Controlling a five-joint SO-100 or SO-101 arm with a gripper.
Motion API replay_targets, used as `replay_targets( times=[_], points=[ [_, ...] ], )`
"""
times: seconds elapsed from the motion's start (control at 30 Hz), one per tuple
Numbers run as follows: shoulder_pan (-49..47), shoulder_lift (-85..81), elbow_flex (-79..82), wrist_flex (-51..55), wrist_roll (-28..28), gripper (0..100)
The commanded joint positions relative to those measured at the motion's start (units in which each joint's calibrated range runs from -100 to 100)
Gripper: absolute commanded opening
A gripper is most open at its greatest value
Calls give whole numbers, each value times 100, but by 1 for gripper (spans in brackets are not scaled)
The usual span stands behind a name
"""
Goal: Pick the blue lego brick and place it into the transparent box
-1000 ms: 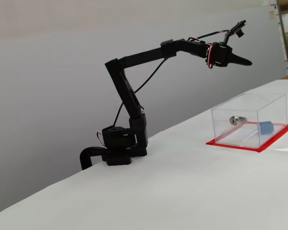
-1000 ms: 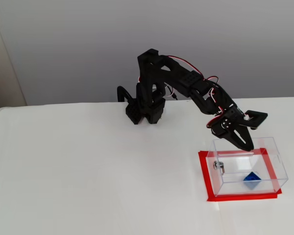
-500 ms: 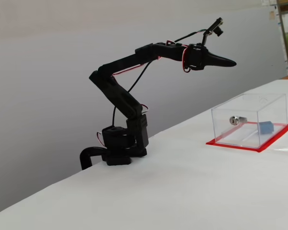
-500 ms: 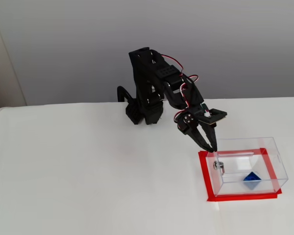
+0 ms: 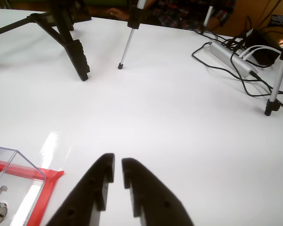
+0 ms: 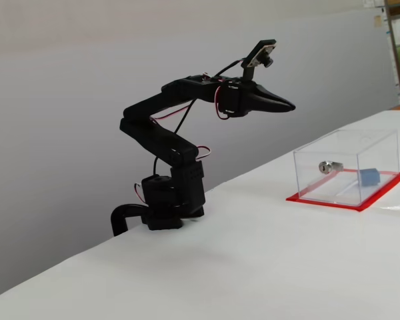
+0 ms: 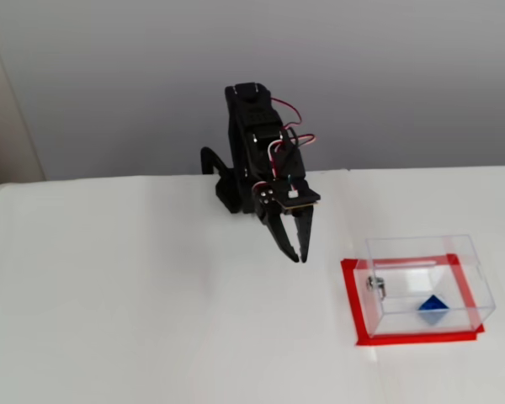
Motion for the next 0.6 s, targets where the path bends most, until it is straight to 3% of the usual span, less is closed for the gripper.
replay_targets(
  times=[0.0, 0.3, 0.57],
  points=[
    [308, -325, 197, -50, -26, 2],
    [1121, -1293, 1020, 11, -26, 2],
    [1232, -2116, 1942, 11, -26, 2]
  ],
)
